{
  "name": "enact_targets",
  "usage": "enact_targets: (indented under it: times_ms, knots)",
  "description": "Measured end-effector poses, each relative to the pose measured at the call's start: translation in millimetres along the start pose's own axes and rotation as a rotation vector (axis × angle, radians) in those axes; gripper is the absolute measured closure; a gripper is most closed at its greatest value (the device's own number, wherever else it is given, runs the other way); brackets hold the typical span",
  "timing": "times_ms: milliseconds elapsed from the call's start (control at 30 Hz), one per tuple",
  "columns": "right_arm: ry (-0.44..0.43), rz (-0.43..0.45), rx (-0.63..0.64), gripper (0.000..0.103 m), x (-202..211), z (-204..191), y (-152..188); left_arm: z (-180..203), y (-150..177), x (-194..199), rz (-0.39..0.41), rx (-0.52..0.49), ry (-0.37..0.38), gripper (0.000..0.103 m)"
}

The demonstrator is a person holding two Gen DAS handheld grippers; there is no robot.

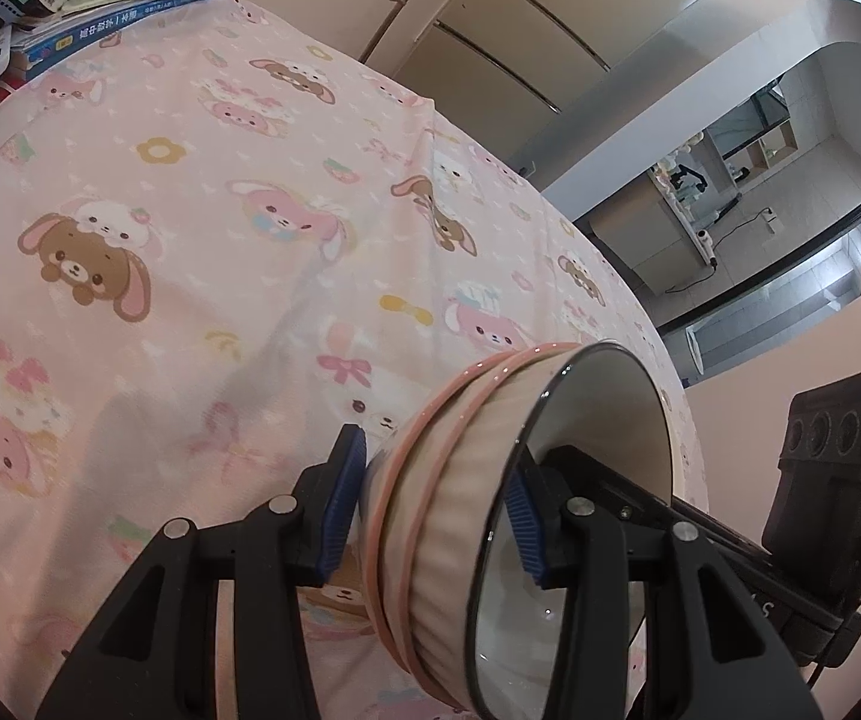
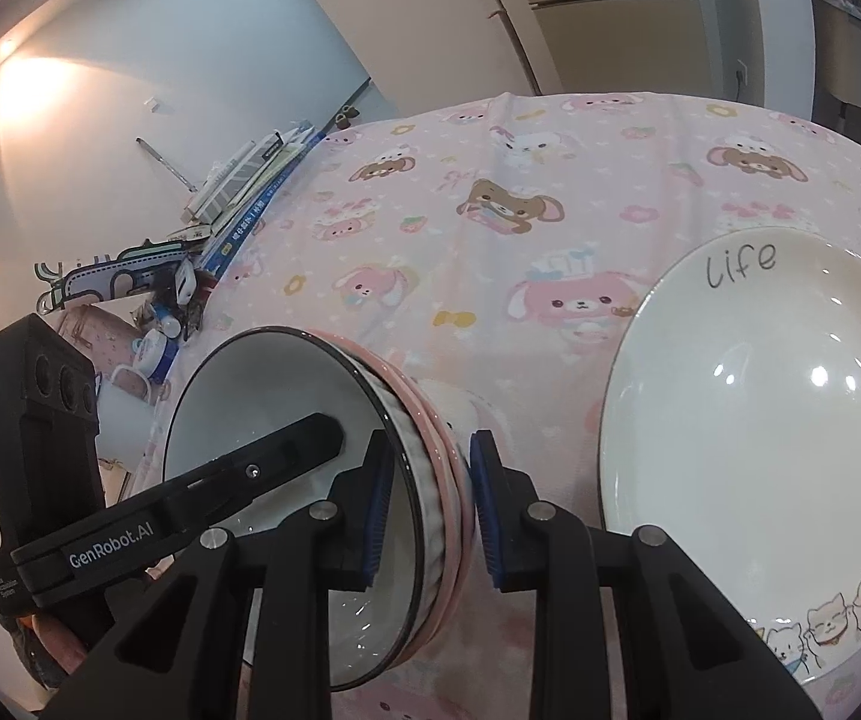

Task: Organize plates and bowls
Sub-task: 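Lift and carry the bowl stack over the 'life' plate stack with both tools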

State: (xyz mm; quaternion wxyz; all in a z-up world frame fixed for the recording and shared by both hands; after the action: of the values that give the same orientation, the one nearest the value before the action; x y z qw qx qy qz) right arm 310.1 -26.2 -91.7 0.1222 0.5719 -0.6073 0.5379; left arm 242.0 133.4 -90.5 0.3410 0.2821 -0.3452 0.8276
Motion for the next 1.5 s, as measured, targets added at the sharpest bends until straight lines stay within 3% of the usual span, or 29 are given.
enact_targets:
  times_ms: [600,1100,1500]
  knots:
    - [-0.021,0.077,-0.003,0.075,56,11,-7,59,-3,20,0.025,-0.122,-0.003,0.060]
    - [0.062,0.136,-0.096,0.075,100,80,-10,125,1,-29,-0.057,-0.194,0.065,0.060]
    - [0.124,0.096,-0.207,0.075,101,149,7,156,23,-96,-0.194,-0.233,0.063,0.059]
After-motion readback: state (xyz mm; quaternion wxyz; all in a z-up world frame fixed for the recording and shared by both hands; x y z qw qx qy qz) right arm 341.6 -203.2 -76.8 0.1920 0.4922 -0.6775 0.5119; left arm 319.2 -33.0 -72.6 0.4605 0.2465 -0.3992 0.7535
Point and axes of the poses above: each gripper's, at about its wrist camera, not at the fingertips, and x roughly against the way its jaws point, z to its right, y to its underside, the point moved 2 cm from there along -x, roughly the way its jaws point, and after that the axes turned 3 degrees about x, right-handed, at the moved point
